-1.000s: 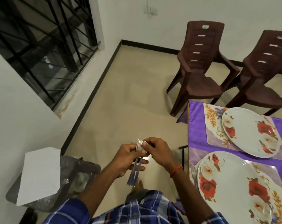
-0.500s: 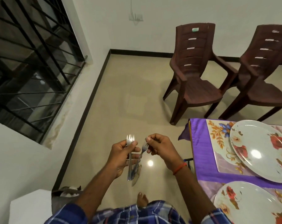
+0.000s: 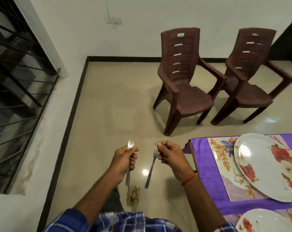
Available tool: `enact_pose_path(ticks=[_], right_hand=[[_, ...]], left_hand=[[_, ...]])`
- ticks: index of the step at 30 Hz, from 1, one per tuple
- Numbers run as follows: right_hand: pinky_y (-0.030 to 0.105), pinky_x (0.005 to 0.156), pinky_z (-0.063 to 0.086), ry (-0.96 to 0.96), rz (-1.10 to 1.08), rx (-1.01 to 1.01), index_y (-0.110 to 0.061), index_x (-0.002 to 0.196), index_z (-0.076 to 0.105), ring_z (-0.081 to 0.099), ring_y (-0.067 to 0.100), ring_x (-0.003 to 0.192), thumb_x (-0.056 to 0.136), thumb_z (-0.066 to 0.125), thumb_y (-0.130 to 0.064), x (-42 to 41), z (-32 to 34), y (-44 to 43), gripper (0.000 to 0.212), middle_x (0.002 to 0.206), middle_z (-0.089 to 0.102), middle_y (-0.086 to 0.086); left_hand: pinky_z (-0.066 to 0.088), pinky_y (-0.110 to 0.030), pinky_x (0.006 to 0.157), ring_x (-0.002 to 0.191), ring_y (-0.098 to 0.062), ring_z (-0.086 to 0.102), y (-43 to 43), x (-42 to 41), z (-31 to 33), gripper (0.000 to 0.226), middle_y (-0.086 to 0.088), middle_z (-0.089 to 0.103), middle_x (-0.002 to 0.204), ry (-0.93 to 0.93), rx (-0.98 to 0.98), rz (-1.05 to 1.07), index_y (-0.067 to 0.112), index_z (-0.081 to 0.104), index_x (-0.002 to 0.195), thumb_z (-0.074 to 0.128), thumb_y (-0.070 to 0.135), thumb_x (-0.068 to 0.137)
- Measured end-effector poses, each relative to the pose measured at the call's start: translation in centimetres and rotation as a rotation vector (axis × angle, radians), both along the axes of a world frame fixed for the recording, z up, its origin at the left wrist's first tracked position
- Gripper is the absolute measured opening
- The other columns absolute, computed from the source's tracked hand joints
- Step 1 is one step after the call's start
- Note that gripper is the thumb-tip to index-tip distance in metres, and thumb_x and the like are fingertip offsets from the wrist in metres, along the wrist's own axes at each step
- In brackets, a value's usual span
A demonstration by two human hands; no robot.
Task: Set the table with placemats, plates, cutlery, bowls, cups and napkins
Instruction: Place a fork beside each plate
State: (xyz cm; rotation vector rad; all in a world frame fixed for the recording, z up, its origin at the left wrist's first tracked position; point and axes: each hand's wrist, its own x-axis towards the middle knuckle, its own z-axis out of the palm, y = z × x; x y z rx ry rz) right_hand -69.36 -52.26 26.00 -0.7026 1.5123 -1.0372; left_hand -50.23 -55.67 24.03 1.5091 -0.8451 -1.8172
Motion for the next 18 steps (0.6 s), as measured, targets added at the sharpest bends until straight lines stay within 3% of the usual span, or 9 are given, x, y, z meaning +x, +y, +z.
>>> enact_pose_path(ticks=[8,18], right_hand=[[0.025,0.059,0.048,-0.021,-0.217,0.023,-0.018,0.106,0.073,0.053,0.012,0.062,0.098,0.063,-0.024,2.0,2.0,-9.0,0.014,0.076,0.063,0.001],[0.021,0.054,0.045,0.048,-0.447,0.004,-0.015,0.107,0.074,0.053,0.006,0.058,0.097,0.064,-0.021,3.2,3.2,-13.9,0.015,0.071,0.061,0.000]], left_hand=[[0.038,-0.023,0.050,0.053,-0.012,0.044,-12.8,0.9,1.1,0.019,-0.001,0.053,0.067,0.046,-0.039,-0.156,0.006,0.071,0.101,0.058,0.019,0.104],[0.034,-0.023,0.047,0.051,-0.011,0.039,-20.3,-0.5,1.9,0.020,0.000,0.053,0.065,0.075,-0.015,-0.372,0.006,0.071,0.100,0.057,0.019,0.104]])
